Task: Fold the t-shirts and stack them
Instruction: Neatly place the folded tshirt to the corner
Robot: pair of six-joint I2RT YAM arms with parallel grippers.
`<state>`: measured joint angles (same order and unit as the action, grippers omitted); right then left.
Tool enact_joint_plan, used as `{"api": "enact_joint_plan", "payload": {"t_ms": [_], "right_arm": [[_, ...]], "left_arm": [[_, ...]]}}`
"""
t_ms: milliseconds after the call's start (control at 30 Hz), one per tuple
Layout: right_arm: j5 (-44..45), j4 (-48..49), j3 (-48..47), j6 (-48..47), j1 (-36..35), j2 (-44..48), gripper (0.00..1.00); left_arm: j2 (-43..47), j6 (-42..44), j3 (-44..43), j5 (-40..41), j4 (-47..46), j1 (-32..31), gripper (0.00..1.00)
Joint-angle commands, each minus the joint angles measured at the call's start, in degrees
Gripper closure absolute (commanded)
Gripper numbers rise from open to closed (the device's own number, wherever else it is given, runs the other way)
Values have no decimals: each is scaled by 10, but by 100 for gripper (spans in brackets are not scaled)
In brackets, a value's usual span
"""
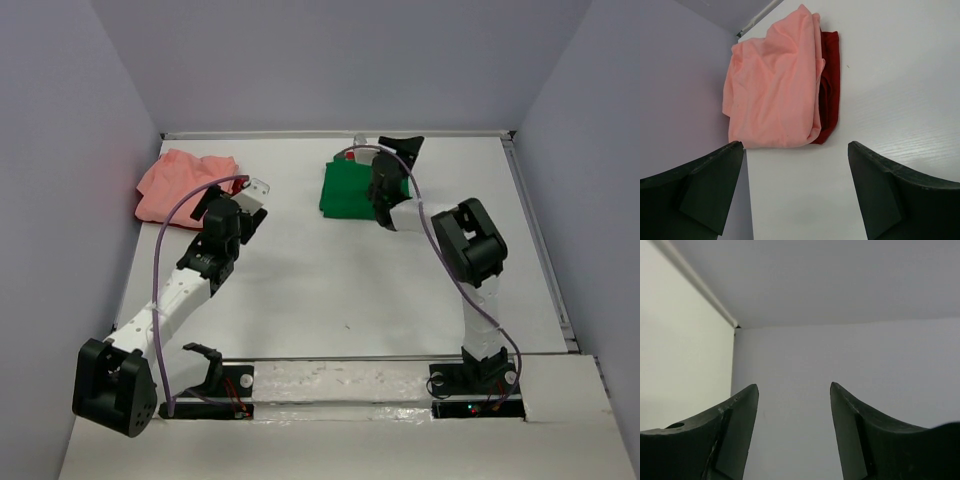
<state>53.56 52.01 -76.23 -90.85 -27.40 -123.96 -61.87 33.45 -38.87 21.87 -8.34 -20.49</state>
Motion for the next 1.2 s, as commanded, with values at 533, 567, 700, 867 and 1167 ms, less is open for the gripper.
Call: {"api": "enact_joint_plan", "payload": {"t_ms": [533, 567, 700, 867, 1167], "right_arm": [[-406, -1043, -401, 685, -98, 44, 40], [-413, -1048, -408, 690, -103, 37, 39], [-441, -1069, -431, 703, -109, 3, 39], [-445, -1076, -449, 703, -122, -36, 39], [-435, -1071, -509, 683, -128, -98, 36]], "left_arm": [[-40, -81, -48, -55, -5, 57, 1], [-41, -84, -52, -56, -4, 60, 1], [-48, -97, -64, -55, 4, 77, 1], [-51, -116, -71, -87, 17, 98, 1], [-57, -143, -79, -138, 39, 128, 1]]}}
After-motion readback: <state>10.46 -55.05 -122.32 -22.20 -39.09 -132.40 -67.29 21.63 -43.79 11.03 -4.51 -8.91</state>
